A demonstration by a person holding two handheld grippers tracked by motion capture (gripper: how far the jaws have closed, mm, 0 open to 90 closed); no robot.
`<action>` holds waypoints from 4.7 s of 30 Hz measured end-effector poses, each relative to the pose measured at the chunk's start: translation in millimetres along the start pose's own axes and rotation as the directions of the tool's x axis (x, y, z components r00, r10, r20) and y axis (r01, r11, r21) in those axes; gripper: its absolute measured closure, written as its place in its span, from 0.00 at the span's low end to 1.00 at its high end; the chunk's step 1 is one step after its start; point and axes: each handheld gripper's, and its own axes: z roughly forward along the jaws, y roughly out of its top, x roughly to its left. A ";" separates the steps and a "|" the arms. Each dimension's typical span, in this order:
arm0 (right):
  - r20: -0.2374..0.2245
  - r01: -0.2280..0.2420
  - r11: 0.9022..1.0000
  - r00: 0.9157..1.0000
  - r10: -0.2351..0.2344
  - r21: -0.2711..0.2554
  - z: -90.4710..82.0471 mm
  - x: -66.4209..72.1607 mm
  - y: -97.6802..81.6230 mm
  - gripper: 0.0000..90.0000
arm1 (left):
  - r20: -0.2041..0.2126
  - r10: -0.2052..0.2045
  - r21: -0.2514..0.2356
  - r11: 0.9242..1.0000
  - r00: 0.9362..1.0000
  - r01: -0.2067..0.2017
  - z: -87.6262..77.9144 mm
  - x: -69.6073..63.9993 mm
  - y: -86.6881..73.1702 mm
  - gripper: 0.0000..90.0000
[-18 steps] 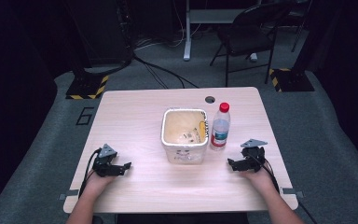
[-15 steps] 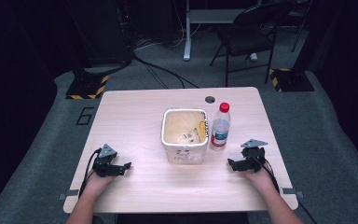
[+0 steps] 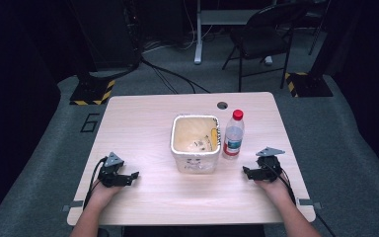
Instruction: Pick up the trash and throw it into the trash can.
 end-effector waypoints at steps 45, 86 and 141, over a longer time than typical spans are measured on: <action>-0.054 0.030 0.998 0.998 -0.033 -0.063 -28.9 16.0 43.9 0.23 | 0.001 0.000 0.000 1.000 1.000 0.000 -0.1 0.0 -0.1 0.16; -0.064 0.041 0.992 0.997 -0.049 -0.119 -24.9 26.1 97.7 0.18 | 0.002 0.002 0.001 1.000 1.000 -0.002 0.0 0.2 0.1 0.16; -0.055 0.091 0.981 0.993 -0.102 -0.170 -50.5 33.5 131.9 0.31 | 0.003 0.004 0.001 1.000 1.000 -0.004 0.1 0.4 0.3 0.16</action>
